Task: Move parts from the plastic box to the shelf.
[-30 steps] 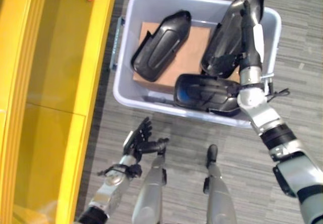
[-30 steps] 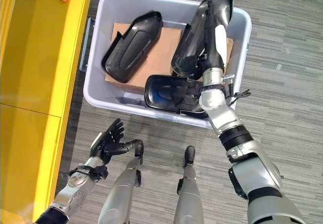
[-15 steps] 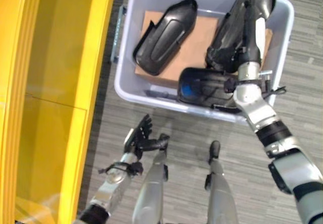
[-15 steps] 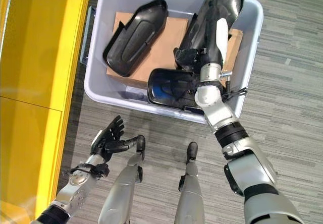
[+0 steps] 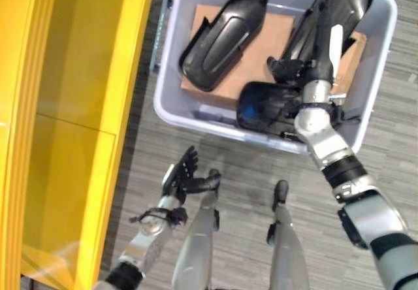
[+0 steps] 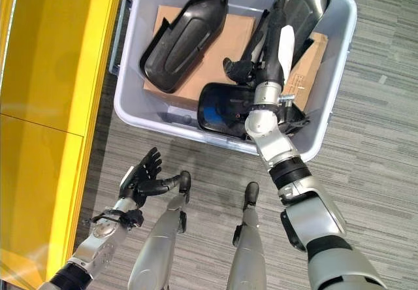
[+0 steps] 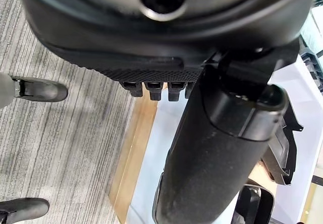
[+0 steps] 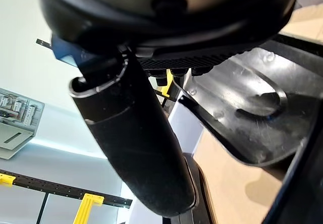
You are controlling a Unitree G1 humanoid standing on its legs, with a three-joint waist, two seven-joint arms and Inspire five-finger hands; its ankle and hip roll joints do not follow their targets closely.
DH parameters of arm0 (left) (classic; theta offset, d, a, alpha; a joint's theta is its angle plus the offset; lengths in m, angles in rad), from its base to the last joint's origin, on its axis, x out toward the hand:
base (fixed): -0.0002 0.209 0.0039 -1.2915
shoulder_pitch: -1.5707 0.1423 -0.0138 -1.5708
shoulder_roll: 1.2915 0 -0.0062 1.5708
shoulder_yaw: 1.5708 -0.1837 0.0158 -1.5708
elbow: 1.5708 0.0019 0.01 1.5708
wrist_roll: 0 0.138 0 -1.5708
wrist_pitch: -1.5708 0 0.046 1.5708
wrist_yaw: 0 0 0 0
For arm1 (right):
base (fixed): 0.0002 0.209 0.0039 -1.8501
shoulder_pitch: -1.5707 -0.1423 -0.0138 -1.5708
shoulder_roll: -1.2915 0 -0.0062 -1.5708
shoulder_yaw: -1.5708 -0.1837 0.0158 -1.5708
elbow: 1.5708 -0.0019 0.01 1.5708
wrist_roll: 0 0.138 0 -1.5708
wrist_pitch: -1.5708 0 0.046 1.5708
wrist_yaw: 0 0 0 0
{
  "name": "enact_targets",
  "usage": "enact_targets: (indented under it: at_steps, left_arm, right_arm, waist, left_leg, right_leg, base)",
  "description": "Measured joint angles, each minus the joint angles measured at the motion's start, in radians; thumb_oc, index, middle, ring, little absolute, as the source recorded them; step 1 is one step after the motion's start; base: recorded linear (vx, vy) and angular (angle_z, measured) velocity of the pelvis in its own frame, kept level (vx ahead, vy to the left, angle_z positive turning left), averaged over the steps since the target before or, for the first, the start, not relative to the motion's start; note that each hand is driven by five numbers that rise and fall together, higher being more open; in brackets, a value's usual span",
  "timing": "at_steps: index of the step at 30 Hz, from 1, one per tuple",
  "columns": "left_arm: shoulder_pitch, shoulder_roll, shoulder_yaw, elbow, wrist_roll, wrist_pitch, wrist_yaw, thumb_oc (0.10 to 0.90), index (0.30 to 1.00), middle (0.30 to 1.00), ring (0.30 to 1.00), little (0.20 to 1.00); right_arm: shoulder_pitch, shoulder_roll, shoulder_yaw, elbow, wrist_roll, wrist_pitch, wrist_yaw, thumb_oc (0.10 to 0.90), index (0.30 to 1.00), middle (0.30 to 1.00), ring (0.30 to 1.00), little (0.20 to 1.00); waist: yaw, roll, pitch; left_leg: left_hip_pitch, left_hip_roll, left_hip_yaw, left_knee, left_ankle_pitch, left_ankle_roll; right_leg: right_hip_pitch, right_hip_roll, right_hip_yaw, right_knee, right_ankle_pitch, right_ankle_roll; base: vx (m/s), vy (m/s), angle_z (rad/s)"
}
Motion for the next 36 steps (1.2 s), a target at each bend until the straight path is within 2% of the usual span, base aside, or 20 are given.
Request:
enact_targets:
  at_steps: [8,20,24,28,36]
  left_arm:
    - [-0.002,0.0,-0.002,0.0,0.0,-0.002,0.019,0.9,1.0,1.0,1.0,1.0]
    - [-0.007,0.0,-0.019,0.0,0.0,-0.006,0.022,0.9,1.0,1.0,1.0,1.0]
    - [-0.017,0.0,-0.021,0.0,0.0,-0.006,0.024,0.9,1.0,1.0,1.0,1.0]
    - [-0.039,-0.002,-0.038,0.0,0.0,-0.012,0.04,0.9,1.0,1.0,1.0,1.0]
    - [-0.045,-0.003,-0.039,0.0,0.002,-0.028,0.042,0.9,1.0,1.0,1.0,1.0]
  right_arm:
    - [-0.001,0.045,-0.001,0.107,0.002,-0.001,-0.008,0.9,1.0,1.0,1.0,1.0]
    - [-0.029,0.045,-0.009,0.186,0.006,-0.005,-0.032,0.9,1.0,1.0,1.0,1.0]
    - [-0.066,0.036,-0.01,0.221,0.0,-0.003,-0.048,0.9,1.0,1.0,1.0,1.0]
    - [-0.086,-0.006,-0.006,0.252,-0.038,0.007,-0.066,0.9,1.0,1.0,1.0,1.0]
    - [-0.106,-0.051,0.007,0.265,-0.131,0.027,-0.078,0.9,1.0,1.0,1.0,1.0]
  waist:
    - [0.003,0.002,0.001]
    - [0.001,0.008,0.006]
    - [0.001,0.012,0.008]
    - [0.002,0.029,0.018]
    - [-0.002,0.029,0.018]
  left_leg:
    - [-0.019,-0.007,-0.005,0.014,-0.002,0.005]
    - [-0.034,-0.009,-0.005,0.021,-0.002,0.006]
    - [-0.052,-0.01,-0.003,0.023,0.0,0.009]
    - [-0.055,-0.019,-0.005,0.023,0.001,0.011]
    - [-0.069,-0.019,-0.001,0.023,0.002,0.013]
  right_leg:
    - [-0.017,-0.007,-0.002,0.017,-0.005,0.006]
    - [-0.037,-0.008,0.002,0.033,-0.011,0.005]
    - [-0.057,-0.01,0.003,0.039,-0.01,0.006]
    - [-0.06,-0.018,0.002,0.044,-0.012,0.012]
    - [-0.084,-0.019,0.003,0.055,-0.013,0.014]
  base:
    - [0.0,0.002,0.02]
    - [0.0,0.0,0.0]
    - [0.0,-0.002,0.01]
    - [0.0,-0.001,0.03]
    - [0.0,0.002,-0.01]
